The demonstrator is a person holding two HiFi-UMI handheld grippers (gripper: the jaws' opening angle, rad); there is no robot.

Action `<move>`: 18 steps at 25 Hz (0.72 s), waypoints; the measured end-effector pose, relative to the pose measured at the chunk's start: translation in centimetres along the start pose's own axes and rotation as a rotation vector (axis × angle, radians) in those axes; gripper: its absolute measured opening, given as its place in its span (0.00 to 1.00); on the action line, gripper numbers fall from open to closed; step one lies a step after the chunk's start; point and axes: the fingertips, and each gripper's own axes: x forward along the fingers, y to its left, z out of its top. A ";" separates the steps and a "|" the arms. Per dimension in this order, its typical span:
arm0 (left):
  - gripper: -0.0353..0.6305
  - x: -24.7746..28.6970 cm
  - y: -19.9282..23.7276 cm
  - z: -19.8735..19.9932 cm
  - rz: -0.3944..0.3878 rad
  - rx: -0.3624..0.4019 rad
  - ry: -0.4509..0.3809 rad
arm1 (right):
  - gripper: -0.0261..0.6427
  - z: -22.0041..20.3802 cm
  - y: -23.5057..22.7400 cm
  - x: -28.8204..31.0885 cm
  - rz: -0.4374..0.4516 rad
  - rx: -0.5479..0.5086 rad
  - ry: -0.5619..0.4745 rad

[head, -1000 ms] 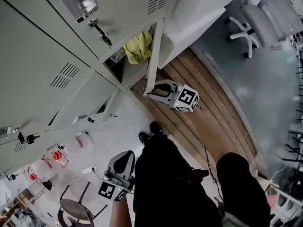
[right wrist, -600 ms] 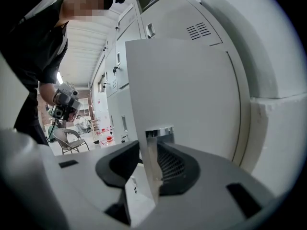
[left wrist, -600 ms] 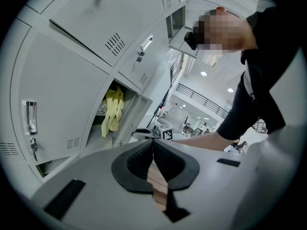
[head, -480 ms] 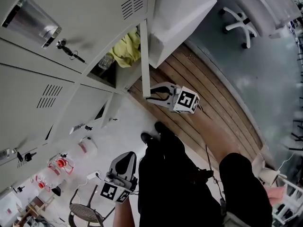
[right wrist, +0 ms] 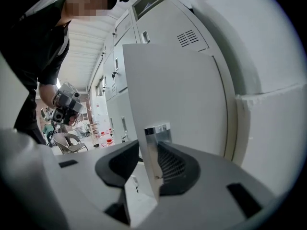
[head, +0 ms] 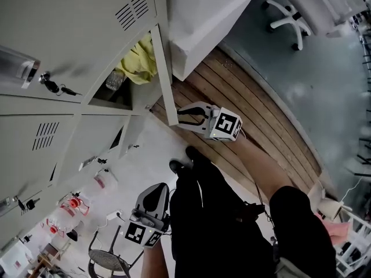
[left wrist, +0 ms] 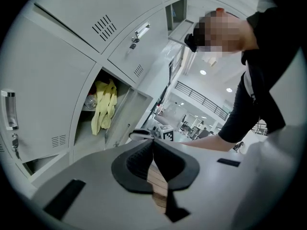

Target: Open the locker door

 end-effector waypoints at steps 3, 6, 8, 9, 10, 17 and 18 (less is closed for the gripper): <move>0.08 0.7 -0.4 -0.2 -0.001 -0.005 0.003 | 0.23 -0.2 -0.3 -1.0 -0.004 -0.002 0.009; 0.08 1.5 -0.7 -0.4 0.001 -0.005 0.006 | 0.22 -0.4 -0.6 -2.1 -0.005 -0.013 0.018; 0.08 2.0 -1.1 -0.3 0.000 -0.004 0.005 | 0.21 -0.5 -0.8 -3.0 -0.008 -0.013 0.017; 0.08 2.2 -1.3 -0.4 -0.002 -0.003 0.005 | 0.20 -0.7 -0.9 -3.5 -0.013 -0.011 0.019; 0.08 2.4 -1.6 -0.4 -0.004 -0.003 0.007 | 0.19 -0.9 -1.0 -4.0 -0.018 -0.005 0.021; 0.08 4.1 -3.0 -0.9 -0.015 -0.004 0.014 | 0.17 -1.1 -1.7 -6.0 -0.026 0.008 0.014; 0.08 4.3 -3.2 -0.9 -0.019 -0.003 0.013 | 0.16 -1.1 -1.8 -6.2 -0.026 0.005 0.016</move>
